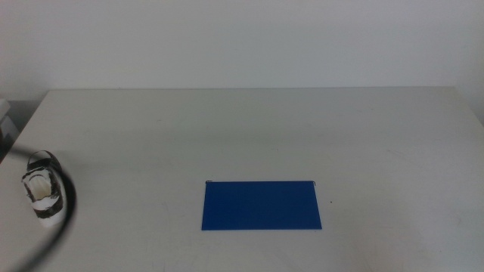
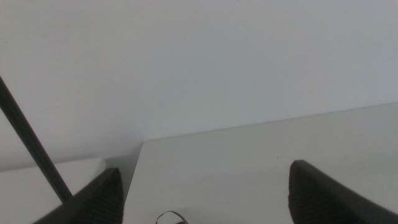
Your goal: Use one arm to grab the shoe from the table and place it on the mat.
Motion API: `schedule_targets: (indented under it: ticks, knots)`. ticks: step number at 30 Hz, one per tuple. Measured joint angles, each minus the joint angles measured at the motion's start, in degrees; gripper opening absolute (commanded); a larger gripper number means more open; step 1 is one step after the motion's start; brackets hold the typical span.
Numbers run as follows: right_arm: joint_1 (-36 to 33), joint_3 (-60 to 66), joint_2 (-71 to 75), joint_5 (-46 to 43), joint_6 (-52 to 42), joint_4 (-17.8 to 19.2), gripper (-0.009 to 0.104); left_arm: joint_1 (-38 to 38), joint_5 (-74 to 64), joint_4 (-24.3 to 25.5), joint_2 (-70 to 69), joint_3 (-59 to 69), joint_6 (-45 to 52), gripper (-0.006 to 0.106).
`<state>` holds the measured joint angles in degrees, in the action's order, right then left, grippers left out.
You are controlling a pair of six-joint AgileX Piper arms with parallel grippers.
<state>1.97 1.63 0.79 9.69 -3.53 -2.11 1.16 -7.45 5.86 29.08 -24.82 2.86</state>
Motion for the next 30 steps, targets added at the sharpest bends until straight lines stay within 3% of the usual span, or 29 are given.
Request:
schedule_targets:
  ticks: [16,25,30]
  knots:
    - [0.00,0.00,0.00,0.00,0.00,0.00,0.066,0.00,-21.41,0.59,23.90,-28.26,-3.17,0.088]
    - [0.00,0.00,0.00,0.00,0.00,0.00,0.066,0.00,-37.69,11.68,38.71,-44.05,-16.17,0.088]
    - [0.00,0.00,0.00,0.00,0.00,0.00,0.066,1.15,-44.82,13.25,47.91,-53.29,-20.89,0.088]
